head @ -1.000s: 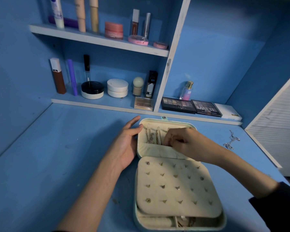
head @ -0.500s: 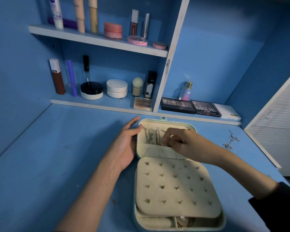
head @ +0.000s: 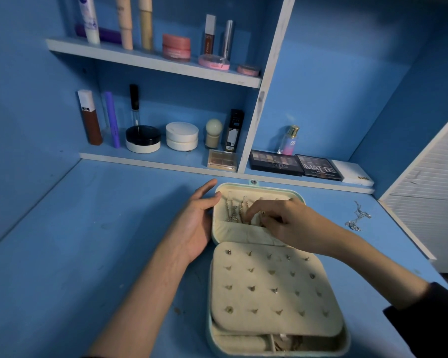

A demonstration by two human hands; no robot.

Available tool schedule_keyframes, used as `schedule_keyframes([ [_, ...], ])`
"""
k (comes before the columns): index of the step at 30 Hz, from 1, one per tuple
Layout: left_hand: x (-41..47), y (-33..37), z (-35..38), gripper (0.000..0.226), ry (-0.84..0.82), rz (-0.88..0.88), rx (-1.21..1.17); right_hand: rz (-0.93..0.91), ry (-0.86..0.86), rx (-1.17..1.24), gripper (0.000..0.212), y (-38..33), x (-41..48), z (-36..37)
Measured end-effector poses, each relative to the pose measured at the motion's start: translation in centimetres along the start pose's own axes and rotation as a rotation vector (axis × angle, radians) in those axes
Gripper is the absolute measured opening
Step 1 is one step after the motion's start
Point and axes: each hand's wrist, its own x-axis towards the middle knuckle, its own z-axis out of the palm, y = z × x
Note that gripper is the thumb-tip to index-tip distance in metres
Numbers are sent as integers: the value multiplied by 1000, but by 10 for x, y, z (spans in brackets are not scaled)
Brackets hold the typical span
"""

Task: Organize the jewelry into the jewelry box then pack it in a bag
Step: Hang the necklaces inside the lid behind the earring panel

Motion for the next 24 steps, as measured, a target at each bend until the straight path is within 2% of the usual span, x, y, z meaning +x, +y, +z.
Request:
schedule_keyframes([
  [3,0,0,0,43,5,0,2,-28,-1,-8,37,-1,-1,-2],
  [7,0,0,0,43,5,1,3,-95,4,-142,40,-6,2,-5],
  [13,0,-1,-1,42,11,-2,1,-96,-49,-273,41,-19,8,-5],
  [19,1,-1,-2,41,4,-4,-6,-84,-95,-207,32,-20,6,-8],
  [24,1,-1,-1,42,6,2,-8,-74,-82,-202,41,-21,5,-9],
])
